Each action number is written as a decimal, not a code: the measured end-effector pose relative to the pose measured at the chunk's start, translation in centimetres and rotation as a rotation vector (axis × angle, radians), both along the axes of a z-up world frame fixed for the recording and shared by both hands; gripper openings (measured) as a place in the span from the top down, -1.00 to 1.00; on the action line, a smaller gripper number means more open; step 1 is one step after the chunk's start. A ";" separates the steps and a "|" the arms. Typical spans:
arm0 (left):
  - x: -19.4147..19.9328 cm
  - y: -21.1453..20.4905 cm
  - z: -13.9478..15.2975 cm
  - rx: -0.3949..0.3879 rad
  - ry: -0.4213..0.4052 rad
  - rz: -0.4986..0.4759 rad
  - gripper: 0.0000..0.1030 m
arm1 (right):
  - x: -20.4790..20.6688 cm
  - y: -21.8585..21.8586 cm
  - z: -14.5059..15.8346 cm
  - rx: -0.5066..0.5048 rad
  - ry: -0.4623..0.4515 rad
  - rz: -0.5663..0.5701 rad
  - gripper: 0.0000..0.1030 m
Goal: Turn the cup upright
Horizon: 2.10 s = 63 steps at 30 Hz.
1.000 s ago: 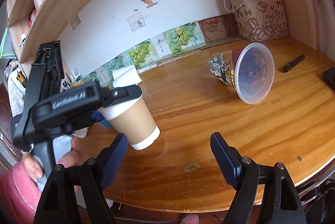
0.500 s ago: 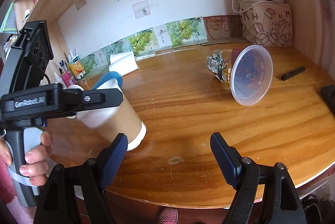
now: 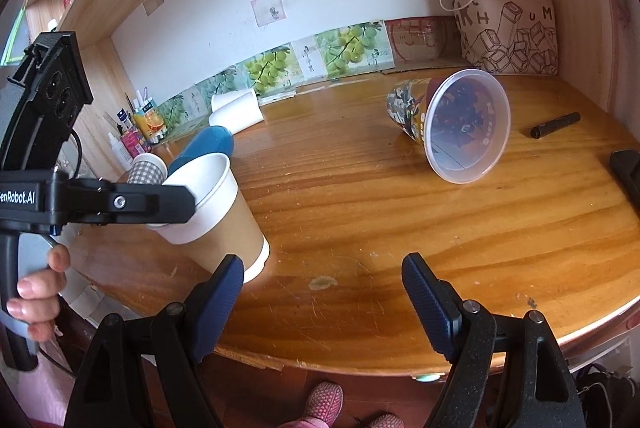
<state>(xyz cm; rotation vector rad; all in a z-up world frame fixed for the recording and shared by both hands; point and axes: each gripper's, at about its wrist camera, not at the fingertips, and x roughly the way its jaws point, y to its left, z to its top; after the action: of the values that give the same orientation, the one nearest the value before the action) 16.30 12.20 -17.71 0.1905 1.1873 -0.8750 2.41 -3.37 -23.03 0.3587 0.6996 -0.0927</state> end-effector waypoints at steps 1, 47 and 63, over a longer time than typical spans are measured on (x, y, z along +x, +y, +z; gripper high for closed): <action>-0.2 0.1 0.3 0.025 0.006 -0.010 -0.62 | -0.2 -0.1 0.3 0.004 0.005 0.002 -0.59; -4.7 7.0 18.5 -0.142 -0.607 0.503 -0.86 | -1.7 4.3 22.4 -0.143 -0.227 0.087 -1.00; -10.6 8.3 19.7 -0.147 -0.723 0.606 -1.00 | -5.9 5.0 23.0 -0.106 -0.247 -0.079 -1.00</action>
<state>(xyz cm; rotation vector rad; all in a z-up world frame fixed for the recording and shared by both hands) 5.67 20.49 2.03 0.0116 0.4472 -0.2981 -3.49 1.62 0.01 0.2899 0.4345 -0.1567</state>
